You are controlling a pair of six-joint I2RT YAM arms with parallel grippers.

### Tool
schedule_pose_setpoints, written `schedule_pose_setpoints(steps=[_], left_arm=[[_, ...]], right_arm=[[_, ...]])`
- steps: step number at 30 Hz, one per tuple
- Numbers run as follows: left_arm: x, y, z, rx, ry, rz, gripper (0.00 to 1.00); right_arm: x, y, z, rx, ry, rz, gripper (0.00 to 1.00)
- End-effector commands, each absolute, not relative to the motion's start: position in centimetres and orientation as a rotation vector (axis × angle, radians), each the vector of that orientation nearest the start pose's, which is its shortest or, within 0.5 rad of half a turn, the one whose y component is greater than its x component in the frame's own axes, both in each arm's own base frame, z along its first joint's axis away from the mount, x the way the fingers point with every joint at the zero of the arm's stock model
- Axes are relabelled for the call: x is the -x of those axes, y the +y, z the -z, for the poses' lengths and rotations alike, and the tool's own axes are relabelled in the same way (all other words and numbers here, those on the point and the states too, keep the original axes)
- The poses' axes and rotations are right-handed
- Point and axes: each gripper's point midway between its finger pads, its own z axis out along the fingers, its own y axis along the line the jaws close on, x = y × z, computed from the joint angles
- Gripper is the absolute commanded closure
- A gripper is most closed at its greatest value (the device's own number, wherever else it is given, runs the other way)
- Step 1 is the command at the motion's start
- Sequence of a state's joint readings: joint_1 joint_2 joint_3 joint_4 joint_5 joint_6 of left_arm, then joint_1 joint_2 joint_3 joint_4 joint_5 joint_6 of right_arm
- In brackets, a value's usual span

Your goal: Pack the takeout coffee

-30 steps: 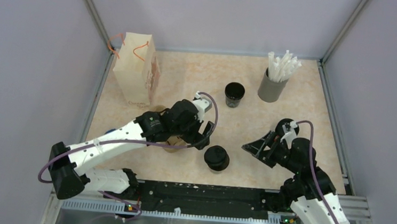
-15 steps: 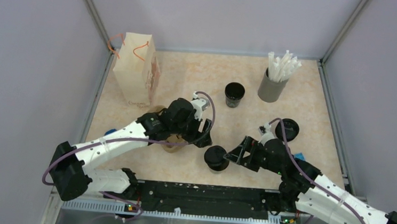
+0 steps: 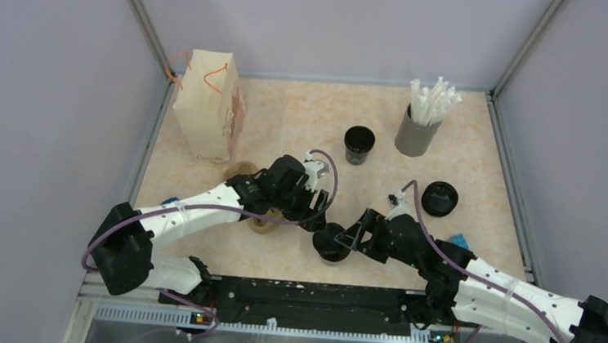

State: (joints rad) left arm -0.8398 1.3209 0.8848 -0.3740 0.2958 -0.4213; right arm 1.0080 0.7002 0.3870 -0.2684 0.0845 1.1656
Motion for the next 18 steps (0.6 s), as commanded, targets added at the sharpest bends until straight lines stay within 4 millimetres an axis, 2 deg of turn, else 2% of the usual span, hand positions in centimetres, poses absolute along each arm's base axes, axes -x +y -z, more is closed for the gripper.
schedule_pose_setpoints(steps=[1,18], left_arm=[[-17.4,-30.7,-12.6,-0.694,2.412,0.991,0.27],[-15.4,-31.6,-12.0,-0.766,2.398,1.104,0.37]], right_arm=[[-13.5,24.7,-13.1,-0.284,2.29,-1.133,0.18],[-13.5,24.6,-12.4,-0.258,2.302,-1.111,0.35]])
